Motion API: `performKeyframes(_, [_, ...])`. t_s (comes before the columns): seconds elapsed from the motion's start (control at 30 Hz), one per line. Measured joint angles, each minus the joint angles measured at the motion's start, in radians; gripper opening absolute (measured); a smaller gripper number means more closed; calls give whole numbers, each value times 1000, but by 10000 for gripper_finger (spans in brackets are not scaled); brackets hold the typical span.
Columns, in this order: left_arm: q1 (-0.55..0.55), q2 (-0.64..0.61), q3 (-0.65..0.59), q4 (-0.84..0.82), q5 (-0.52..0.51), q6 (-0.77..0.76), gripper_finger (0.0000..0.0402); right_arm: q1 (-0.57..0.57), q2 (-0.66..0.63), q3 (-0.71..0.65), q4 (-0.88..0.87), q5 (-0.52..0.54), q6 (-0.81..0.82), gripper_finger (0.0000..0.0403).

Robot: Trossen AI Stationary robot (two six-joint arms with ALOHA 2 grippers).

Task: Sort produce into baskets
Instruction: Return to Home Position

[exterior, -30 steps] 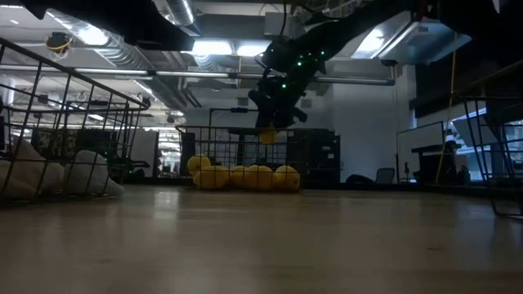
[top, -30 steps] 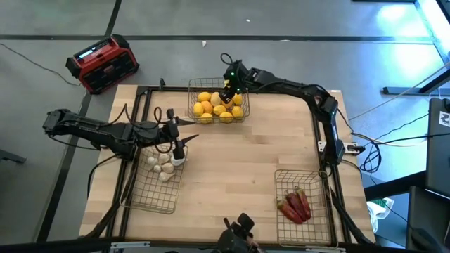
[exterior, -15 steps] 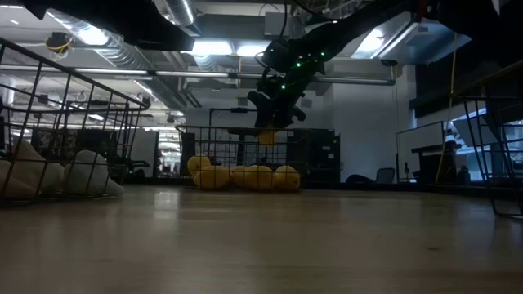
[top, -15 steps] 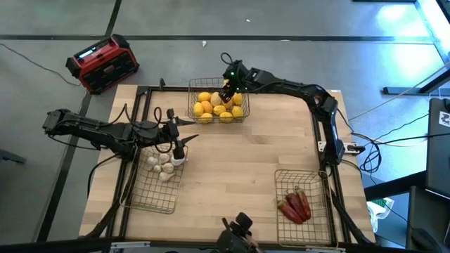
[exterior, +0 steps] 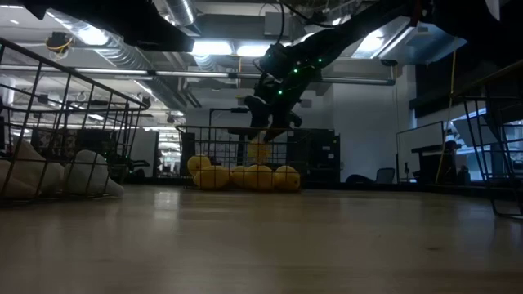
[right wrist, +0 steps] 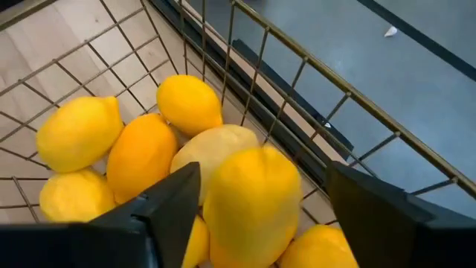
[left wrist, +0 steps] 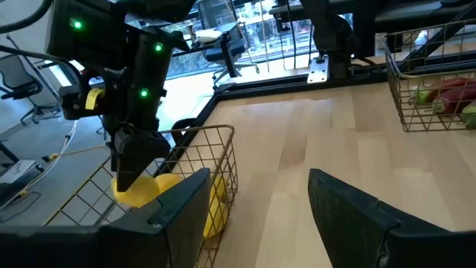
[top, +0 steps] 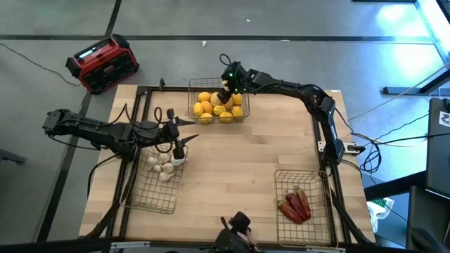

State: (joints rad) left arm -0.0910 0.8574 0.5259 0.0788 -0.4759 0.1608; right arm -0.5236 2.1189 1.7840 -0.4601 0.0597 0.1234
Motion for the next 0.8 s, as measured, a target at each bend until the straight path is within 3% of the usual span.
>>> performKeyframes(0.27, [0, 0, 0, -22, 0, -2, 223, 2, -13, 0, -1, 19, -39, 318])
performKeyframes(0.43, [-3, 0, 0, -21, 0, -3, 223, 38, -128, 2, -39, 26, -58, 319])
performKeyframes(0.8, [-56, 0, 0, -15, 1, -45, 223, 305, -278, 1, -207, 123, -83, 319])
